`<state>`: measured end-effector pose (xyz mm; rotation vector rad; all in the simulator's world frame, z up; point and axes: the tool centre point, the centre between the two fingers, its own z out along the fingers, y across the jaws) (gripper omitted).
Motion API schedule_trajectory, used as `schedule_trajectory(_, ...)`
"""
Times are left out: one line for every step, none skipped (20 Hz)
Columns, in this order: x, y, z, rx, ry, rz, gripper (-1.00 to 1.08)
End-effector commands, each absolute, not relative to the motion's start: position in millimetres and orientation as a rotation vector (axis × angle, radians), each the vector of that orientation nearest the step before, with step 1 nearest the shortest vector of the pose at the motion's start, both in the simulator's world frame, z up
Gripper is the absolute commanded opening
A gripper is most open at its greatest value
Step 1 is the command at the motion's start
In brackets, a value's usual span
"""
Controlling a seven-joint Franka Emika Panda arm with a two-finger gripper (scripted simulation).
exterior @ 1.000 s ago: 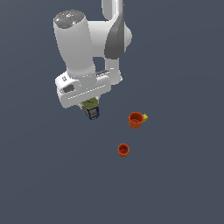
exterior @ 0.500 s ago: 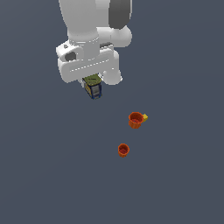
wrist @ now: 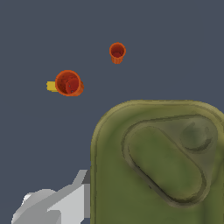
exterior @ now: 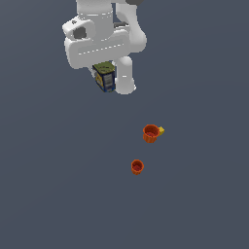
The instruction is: Pick up a designated object from a clutter of objects.
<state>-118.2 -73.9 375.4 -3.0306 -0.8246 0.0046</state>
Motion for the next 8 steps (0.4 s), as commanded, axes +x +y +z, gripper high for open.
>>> schedule_trajectory(-123.9,-72.5,385.3,-3.032,-0.825,0.001,-1.00)
schedule_trajectory(-125.5,-72.0,387.7,-3.032,-0.825,0.001,-1.00)
schedule_trajectory(-126.8,-71.7,389.8,-3.032,-0.825,0.001,-1.00)
schedule_trajectory(-127.8,-71.4,391.4,-3.032,-0.825,0.001,-1.00)
schedule_trajectory(-128.4,-71.2,392.6,-3.032,-0.825,0.001,-1.00)
schedule_trajectory(-128.6,-71.1,393.4,-3.032,-0.825,0.001,-1.00)
schedule_trajectory(-128.6,-71.2,393.9,-3.031,-0.825,0.000,-1.00)
schedule_trajectory(-128.5,-71.2,393.9,-3.031,-0.825,0.000,-1.00)
